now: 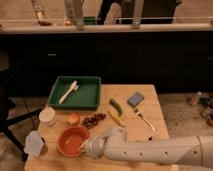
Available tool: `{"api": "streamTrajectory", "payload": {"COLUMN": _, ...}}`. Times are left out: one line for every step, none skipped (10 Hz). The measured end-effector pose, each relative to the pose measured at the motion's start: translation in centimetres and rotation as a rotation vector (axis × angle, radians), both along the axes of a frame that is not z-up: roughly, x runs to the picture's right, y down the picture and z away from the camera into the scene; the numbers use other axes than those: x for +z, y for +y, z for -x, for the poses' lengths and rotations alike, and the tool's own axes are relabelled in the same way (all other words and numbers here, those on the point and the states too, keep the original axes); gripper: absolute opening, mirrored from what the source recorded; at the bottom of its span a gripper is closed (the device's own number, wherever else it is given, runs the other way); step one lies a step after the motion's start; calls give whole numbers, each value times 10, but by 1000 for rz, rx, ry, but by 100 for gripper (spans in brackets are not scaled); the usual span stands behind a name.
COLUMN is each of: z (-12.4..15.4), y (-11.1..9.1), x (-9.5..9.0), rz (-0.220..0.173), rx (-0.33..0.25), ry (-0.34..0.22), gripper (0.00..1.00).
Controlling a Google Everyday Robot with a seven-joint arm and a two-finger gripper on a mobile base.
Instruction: Stack bowls into tray
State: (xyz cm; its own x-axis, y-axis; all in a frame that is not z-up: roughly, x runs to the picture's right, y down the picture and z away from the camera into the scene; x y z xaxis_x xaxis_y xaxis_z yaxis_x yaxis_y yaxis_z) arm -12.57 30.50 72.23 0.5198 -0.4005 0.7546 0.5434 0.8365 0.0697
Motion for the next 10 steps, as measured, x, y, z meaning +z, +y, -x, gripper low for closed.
{"api": "streamTrajectory", "payload": {"z": -1, "y": -2, "x": -2, "rz": -6, "rx": 2, "ry": -1, "gripper": 0}}
{"api": "streamTrajectory", "payload": {"z": -2, "y": -4, "x": -3, "rz": -13, "rx": 3, "ry": -1, "gripper": 0}}
{"api": "streamTrajectory", "payload": {"z": -2, "y": -5, "x": -5, "rz": -17, "rx": 4, "ry": 0, "gripper": 0}}
{"api": "streamTrajectory", "payload": {"z": -3, "y": -9, "x": -8, "rz": -30, "rx": 0, "ry": 0, "gripper": 0}}
{"api": "streamTrajectory", "payload": {"z": -3, "y": -13, "x": -11, "rz": -42, "rx": -4, "ry": 3, "gripper": 0}}
{"api": "streamTrajectory", "payload": {"z": -4, "y": -18, "x": -15, "rz": -56, "rx": -14, "ry": 10, "gripper": 0}}
{"api": "streamTrajectory", "payload": {"z": -4, "y": -24, "x": -21, "rz": -68, "rx": -29, "ry": 15, "gripper": 0}}
{"api": "streamTrajectory", "payload": {"z": -4, "y": -36, "x": -30, "rz": -85, "rx": -60, "ry": 23, "gripper": 0}}
{"api": "streamTrajectory", "payload": {"z": -5, "y": -43, "x": -34, "rz": -93, "rx": -81, "ry": 27, "gripper": 0}}
{"api": "streamTrajectory", "payload": {"z": -8, "y": -51, "x": -36, "rz": -99, "rx": -104, "ry": 30, "gripper": 0}}
